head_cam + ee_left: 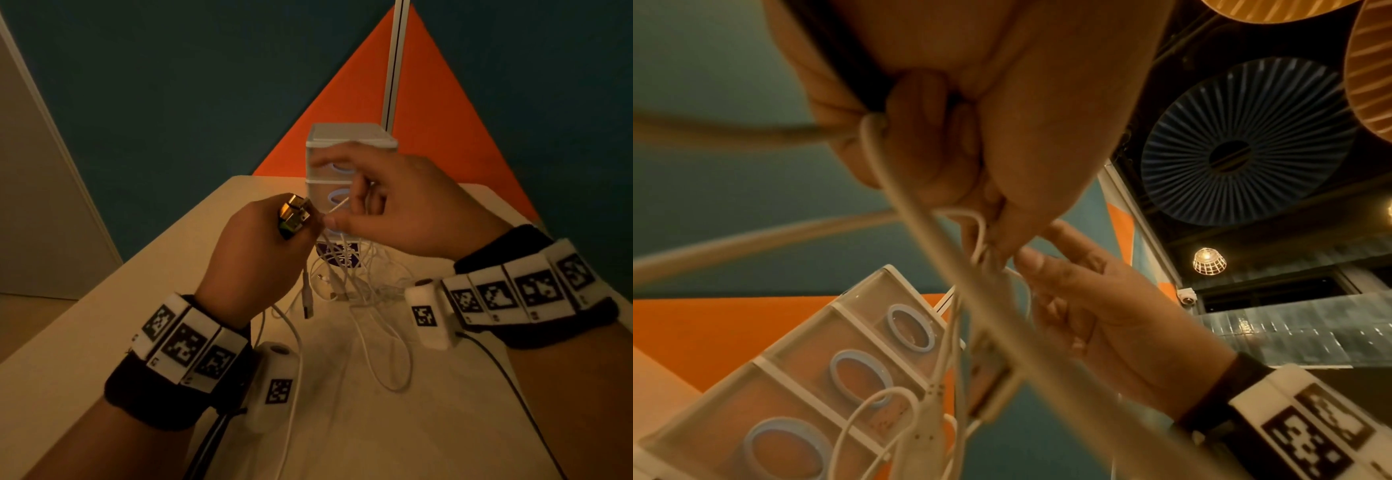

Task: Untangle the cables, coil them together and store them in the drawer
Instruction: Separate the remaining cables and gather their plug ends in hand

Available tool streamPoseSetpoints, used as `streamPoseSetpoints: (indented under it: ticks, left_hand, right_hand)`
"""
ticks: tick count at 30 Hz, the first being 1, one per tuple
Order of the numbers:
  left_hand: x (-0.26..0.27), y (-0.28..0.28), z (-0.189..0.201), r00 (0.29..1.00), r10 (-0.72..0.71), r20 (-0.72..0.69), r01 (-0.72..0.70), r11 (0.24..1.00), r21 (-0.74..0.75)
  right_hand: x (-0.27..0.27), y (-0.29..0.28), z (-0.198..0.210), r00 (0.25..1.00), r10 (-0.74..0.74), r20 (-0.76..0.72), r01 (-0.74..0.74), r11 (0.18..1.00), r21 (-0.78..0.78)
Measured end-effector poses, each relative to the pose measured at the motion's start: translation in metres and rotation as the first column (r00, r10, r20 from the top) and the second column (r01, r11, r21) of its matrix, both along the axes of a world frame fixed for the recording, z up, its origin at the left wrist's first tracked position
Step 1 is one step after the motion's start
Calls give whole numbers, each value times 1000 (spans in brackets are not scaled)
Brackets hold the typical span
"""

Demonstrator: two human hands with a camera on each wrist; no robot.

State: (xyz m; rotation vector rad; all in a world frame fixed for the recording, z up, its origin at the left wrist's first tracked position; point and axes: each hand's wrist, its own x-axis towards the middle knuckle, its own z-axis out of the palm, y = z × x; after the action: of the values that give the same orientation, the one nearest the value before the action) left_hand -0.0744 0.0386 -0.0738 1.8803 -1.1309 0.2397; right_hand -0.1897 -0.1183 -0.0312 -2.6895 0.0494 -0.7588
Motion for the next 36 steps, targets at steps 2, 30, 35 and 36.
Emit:
streamPoseSetpoints:
  ticks: [2,30,35,36]
  left_hand:
    - [-1,0,0,1000,-5,5,4,1000,9]
    - [7,1,1,986,142,-87,-125,977,172]
    - [3,4,2,996,74,-41,-63,971,231]
    - [1,4,4,998,48,-38,-38,970,239]
  right_hand:
    - [3,1,-3,998,-25,-63,20,997,-72]
    - [-19,-27,16,992,-77,-97,76,997,-15]
    - [-15,-31,16,973,-118,196,98,989,110]
    - [-13,-31,15,963,-127,238,98,987,130]
